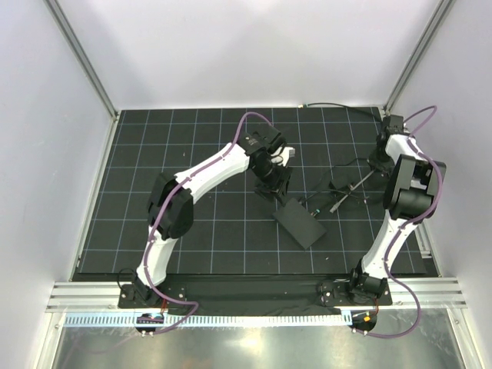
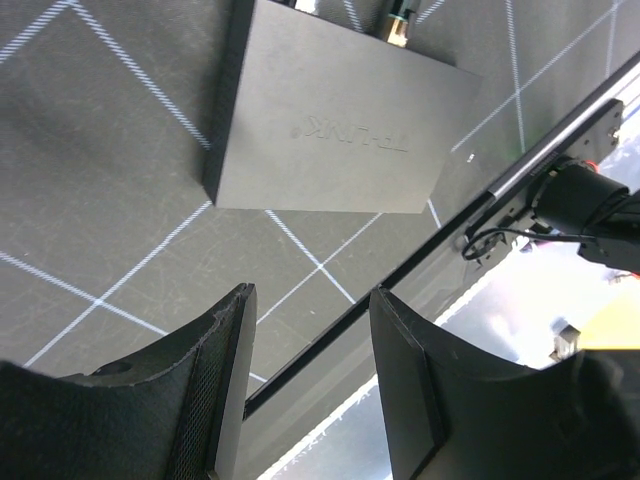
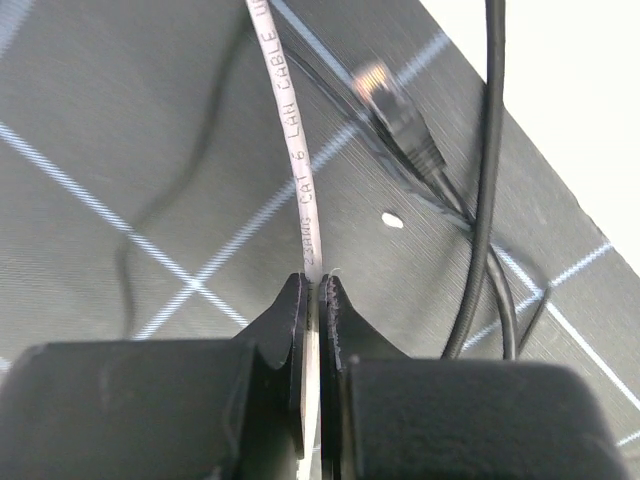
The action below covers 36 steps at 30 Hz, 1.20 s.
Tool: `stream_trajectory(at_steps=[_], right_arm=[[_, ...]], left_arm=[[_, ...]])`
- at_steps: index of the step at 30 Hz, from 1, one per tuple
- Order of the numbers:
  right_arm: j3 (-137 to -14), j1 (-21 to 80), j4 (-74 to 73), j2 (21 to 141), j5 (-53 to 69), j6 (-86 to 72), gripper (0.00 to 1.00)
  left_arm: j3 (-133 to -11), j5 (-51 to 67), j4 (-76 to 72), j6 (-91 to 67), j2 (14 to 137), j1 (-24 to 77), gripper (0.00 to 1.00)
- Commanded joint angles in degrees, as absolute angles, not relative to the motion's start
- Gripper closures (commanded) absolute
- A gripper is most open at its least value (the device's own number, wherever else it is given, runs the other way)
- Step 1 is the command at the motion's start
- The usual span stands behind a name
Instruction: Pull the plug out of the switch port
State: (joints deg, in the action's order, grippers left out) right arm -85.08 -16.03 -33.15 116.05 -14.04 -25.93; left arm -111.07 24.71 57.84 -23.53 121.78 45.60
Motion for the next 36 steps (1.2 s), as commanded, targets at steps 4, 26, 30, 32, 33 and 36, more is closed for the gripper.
stream_trajectory(at_steps=[4,26,30,32,33,36], right_arm=[[-90.0,-14.9,-24.3,104.2,-14.5,-22.1,0.99],[-104.9,7.2,-29.3,96.3,-7.2,-28.3,0.99],[-100.4,18.0,-33.0,96.9,-4.5,-36.8,0.99],[-94.6,24.0,-31.8,97.6,-2.9,-40.8,0.99],[-92.7,25.4,-29.1,97.9,-2.9,-43.5,0.99],[-86.8,29.5,-25.0,100.2,-0.9,-49.3,0.99]], left_arm=[[-109.0,19.7,56.0,-24.4,117.4,43.5,0.48],[-100.3,-13.8,54.5,-33.4,100.2,31.7,0.46],[-98.3,-24.1,56.0,-34.5,94.2,29.5,0.45],[-96.5,-27.8,55.2,-34.3,89.8,28.7,0.44],[-96.2,-28.6,54.8,-34.1,88.7,28.3,0.44],[-95.3,-28.7,53.8,-33.3,85.0,28.0,0.44]])
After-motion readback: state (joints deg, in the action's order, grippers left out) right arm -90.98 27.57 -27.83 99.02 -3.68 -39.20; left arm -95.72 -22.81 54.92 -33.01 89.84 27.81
